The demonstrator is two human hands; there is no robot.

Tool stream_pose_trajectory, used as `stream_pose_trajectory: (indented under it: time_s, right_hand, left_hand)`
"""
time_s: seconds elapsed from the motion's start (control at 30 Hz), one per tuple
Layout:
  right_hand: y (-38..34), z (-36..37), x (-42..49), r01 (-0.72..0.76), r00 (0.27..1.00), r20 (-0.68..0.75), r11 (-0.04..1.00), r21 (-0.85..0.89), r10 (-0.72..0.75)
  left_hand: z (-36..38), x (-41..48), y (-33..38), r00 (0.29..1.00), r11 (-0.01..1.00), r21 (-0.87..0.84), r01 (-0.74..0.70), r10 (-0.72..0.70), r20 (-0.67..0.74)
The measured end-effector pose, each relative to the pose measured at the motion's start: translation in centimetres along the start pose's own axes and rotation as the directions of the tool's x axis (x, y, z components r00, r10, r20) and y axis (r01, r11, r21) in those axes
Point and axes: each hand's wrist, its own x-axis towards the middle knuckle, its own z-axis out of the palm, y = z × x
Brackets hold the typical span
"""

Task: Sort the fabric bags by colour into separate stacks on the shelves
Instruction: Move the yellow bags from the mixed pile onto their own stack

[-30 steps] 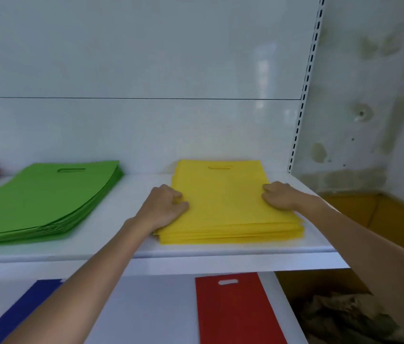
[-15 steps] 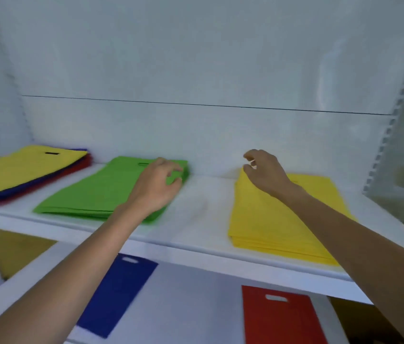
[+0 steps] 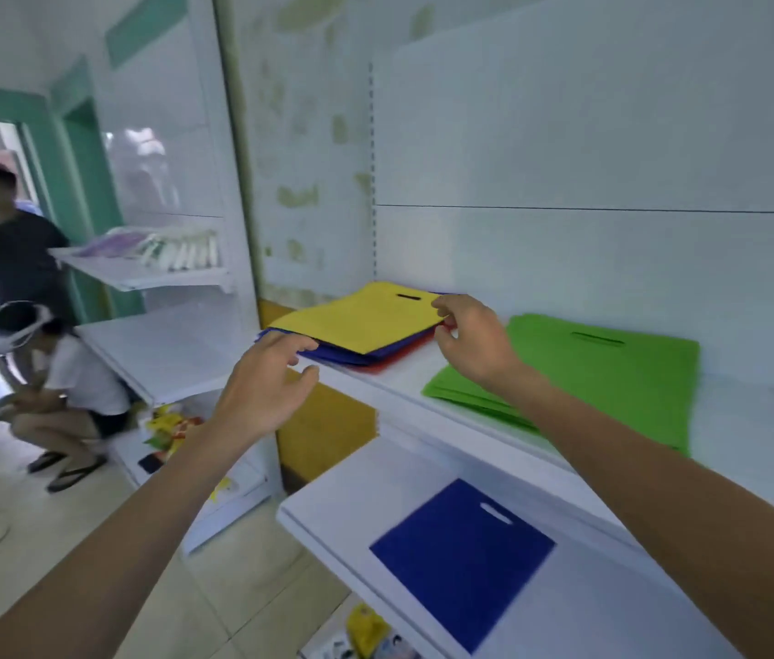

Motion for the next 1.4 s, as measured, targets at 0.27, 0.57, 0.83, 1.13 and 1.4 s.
stream_pose_trajectory:
  time_s: [0.27,0.57,0.83,1.13,1.4]
  right_hand:
    - [-2.7,5.8,4.9,-0.011,0.997,0.082,1.000,0.024,0.009]
    - [-0.3,7.8,14.3,0.002,0.998,0.066,0.997,-0.075,0.003]
    - [1.1,12.0,18.6,-0.036,0.994,0.095,0.978,-0.203,0.057]
    - [3.7,13.5,17.6,-0.388,0.918,-0.138,0.765,-0.515,0.373]
    - [3.2,17.7,16.1,-0.872,0.480,-0.281,0.419,-0.253,0.831]
  left_hand:
    - [-0.2,2.6,-6.5,0.999,0.999,-0.024,0.037,-0.038,-0.015]
    - [3.3,11.5,-10.6,1.000,0.997,-0.077,-0.013,0.015,0.025]
    - [5.9,18.8,-16.5,0.993,0.992,-0.112,-0.056,0.067,0.098]
    - [10.8,27.4,-20.7,0.940,0.967,-0.185,-0.176,0.220,0.259]
    - [13.6,30.3,-21.2,0.918,0.994,-0.076,-0.073,0.096,0.385]
